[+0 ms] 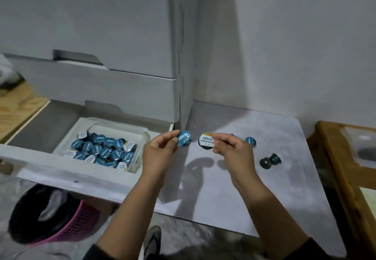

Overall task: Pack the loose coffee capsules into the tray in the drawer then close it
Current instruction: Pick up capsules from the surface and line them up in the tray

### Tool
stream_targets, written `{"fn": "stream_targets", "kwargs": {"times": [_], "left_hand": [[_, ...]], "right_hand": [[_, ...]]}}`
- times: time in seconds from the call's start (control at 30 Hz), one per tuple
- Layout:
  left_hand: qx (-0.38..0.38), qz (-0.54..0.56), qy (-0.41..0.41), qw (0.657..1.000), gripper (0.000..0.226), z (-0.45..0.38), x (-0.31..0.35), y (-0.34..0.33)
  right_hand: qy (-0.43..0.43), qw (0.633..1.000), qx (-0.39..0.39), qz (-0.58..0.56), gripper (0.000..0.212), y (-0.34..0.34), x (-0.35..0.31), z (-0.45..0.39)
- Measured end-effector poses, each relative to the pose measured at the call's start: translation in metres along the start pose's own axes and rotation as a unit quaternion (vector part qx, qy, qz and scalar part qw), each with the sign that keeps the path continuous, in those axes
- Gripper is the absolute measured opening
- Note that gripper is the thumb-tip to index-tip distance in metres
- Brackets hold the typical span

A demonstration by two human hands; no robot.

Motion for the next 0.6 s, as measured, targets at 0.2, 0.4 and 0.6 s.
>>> {"fn": "stream_targets", "kwargs": {"times": [0.2,0.4,0.6], "left_hand": [[0.06,0.007,0.0,0.998,0.027,-0.024,0.022,0.082],[0.08,-0.028,0.024,0.996,0.023,-0.076,0.042,0.167],[0.073,-0.072,0.073,0.992,0.02,-0.158,0.047,0.249]], "right_hand": [[0.013,0.999,-0.05,0.01,0.029,-0.084,-0.002,0.004],[-0.005,0.997,-0.075,0.03,0.018,-0.182,0.012,-0.005],[-0.073,0.996,-0.046,0.036,0.029,-0.28,0.04,-0.031]]}}
Point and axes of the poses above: each hand's wrist, its own z-axis away from the middle knuckle, its own y-axis out of the back of the hand, x = y × z, the point moved 2 cm from there along -z, towards the middle knuckle, and after that the axes turned 4 degrees about y, right-handed, at the moved point
